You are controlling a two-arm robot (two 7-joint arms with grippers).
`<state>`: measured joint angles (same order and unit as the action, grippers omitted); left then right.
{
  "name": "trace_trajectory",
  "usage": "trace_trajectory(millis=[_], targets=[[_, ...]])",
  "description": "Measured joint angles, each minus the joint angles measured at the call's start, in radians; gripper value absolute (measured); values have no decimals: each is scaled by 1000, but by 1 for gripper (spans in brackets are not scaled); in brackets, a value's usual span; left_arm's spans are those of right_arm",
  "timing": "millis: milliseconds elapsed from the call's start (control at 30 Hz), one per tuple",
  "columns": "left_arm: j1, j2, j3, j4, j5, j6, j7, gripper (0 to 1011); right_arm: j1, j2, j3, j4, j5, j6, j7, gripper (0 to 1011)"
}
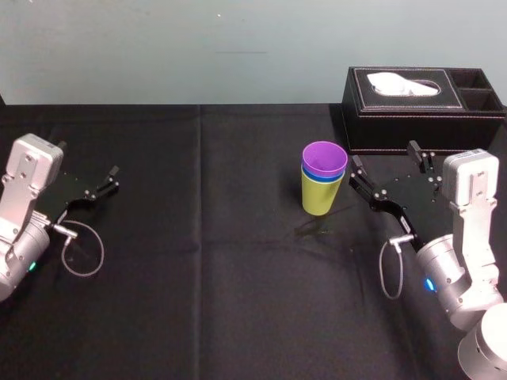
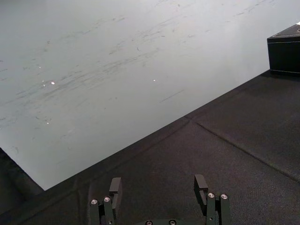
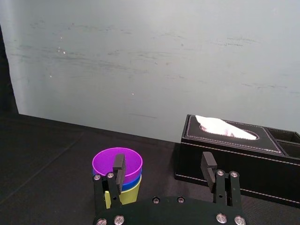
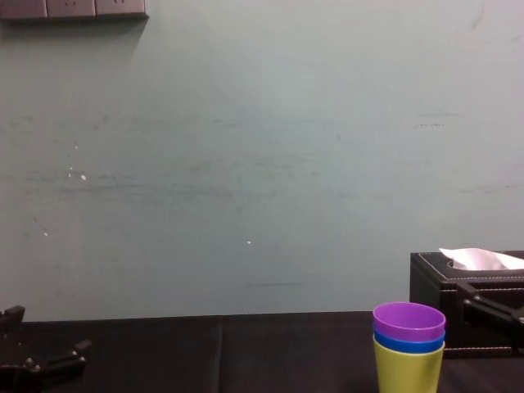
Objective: Stack the three plastic cups sequentially using one hand.
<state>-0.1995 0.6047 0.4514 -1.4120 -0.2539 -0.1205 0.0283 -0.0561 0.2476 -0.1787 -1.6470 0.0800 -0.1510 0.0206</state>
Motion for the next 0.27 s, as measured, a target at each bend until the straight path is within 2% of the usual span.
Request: trace_trajectory(millis=[267], targets=[[0,0,0,0,0,0,0,1011,0,0,0,0,0,0,0,1003]])
